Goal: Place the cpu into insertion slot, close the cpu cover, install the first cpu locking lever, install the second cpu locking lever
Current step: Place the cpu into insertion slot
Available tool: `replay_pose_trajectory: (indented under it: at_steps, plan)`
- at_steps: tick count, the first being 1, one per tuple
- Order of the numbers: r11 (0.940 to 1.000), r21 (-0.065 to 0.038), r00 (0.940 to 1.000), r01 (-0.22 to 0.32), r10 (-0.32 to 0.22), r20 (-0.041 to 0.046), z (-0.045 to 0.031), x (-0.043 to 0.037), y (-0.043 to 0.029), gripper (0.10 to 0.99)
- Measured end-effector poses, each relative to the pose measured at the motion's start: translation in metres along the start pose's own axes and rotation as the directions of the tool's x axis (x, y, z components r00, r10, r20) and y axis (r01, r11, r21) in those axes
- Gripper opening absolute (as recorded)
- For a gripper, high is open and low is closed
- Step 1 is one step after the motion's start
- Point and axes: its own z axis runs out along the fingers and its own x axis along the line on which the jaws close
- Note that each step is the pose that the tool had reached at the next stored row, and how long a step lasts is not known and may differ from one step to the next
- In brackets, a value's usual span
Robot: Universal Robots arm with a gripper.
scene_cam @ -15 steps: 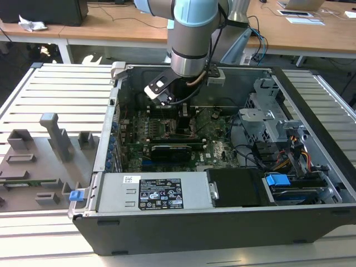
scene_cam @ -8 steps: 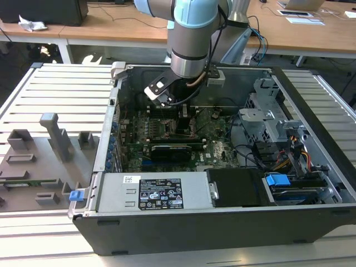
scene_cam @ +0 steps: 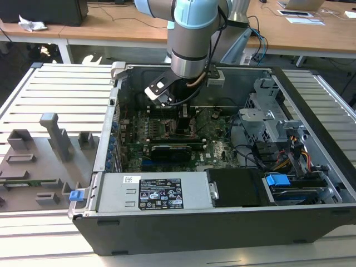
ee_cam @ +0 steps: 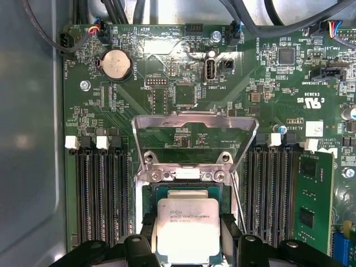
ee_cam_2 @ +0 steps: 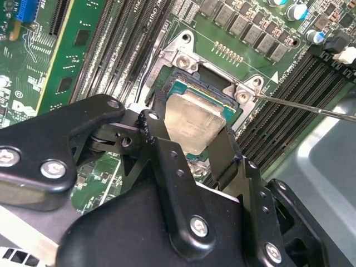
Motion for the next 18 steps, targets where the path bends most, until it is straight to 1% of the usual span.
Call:
replay_pose_trajectory:
  at_steps: [6,12,13,14,17,18]
  plan:
    - [1.0,0.0,1.0,0.0,0.0,-0.0001,0.0023,0.0,0.0003,0.541]
    - [1.0,-0.001,1.0,0.0,0.0,-0.0006,0.0029,0.0001,0.0005,0.541]
    - [1.0,0.0,1.0,0.0,0.0,-0.0003,0.0029,0.0001,0.0004,0.549]
    - [1.0,0.0,1.0,0.0,0.0,-0.0002,0.0028,0.0,0.0004,0.616]
    - [1.0,0.0,1.0,0.0,0.0,0.0001,0.0028,0.0,0.0004,0.616]
    - [1.0,0.0,1.0,0.0,0.0,0.0,0.0009,0.0,0.0003,0.616]
